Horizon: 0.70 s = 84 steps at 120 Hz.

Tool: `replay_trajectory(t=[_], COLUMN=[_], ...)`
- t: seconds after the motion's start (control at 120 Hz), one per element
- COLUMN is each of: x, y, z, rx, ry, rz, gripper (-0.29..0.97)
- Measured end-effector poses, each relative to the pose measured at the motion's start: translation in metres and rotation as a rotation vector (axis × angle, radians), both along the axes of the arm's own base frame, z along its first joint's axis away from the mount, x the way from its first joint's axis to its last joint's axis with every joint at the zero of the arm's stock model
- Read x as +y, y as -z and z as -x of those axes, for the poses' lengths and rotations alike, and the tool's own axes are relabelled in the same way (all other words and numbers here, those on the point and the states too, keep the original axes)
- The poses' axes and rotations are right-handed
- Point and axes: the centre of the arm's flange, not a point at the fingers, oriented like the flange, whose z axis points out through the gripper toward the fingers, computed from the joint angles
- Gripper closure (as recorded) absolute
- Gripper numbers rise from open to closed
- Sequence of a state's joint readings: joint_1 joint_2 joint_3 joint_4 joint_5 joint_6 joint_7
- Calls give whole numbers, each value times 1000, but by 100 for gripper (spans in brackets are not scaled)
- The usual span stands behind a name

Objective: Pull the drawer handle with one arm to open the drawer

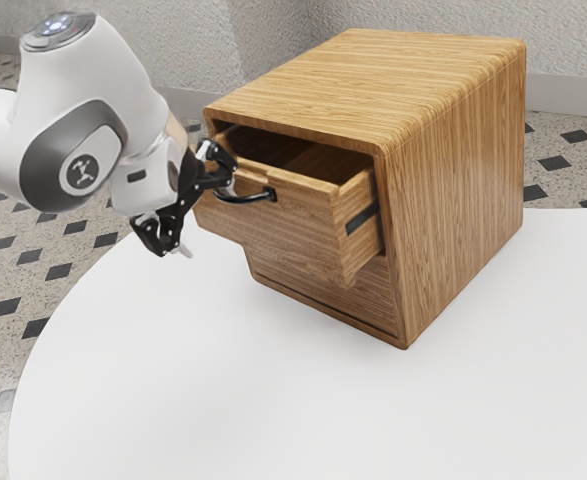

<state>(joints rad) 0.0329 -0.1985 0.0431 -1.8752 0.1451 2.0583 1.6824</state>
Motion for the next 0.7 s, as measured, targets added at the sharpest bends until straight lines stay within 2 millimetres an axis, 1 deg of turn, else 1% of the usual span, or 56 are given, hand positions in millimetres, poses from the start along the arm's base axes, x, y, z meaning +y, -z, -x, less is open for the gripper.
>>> replay_trajectory(t=[0.017,0.033,0.075,0.183,0.25,0.325,0.342,0.367,0.417,0.433,0.45,0.483,0.492,0.508,0.525,0.542,0.567,0.617,0.642,0.667,0.683,0.7], x=[0,-1,0,1,2,5,6,11,15,16,16,16,17,21,24,27,25,5,-12,-30,-48,-71], y=[1,2,1,0,0,2,3,4,4,-2,-7,-20,-26,-37,-48,-59,-83,-137,-169,-191,-202,-211], z=[2,4,9,28,48,69,73,80,97,107,116,135,142,155,168,181,201,236,254,267,272,274], rx=[0,0,-4,-14,-19,-20,-20,-19,-23,-32,-41,-63,-72,-93,-113,-133,-168,-222,-247,-250,-245,-238], ry=[0,2,1,-1,-4,-8,-9,-19,-30,-33,-35,-40,-45,-58,-74,-87,-104,-124,-134,-139,-133,-119], rz=[0,2,1,3,4,5,5,3,-1,-4,-7,-9,-8,-5,-1,2,3,-3,15,36,45,50], gripper=[-3,0,1,7,9,7,4,6,3,11,24,59,64,81,93,85,75,58,50,43,39,35])
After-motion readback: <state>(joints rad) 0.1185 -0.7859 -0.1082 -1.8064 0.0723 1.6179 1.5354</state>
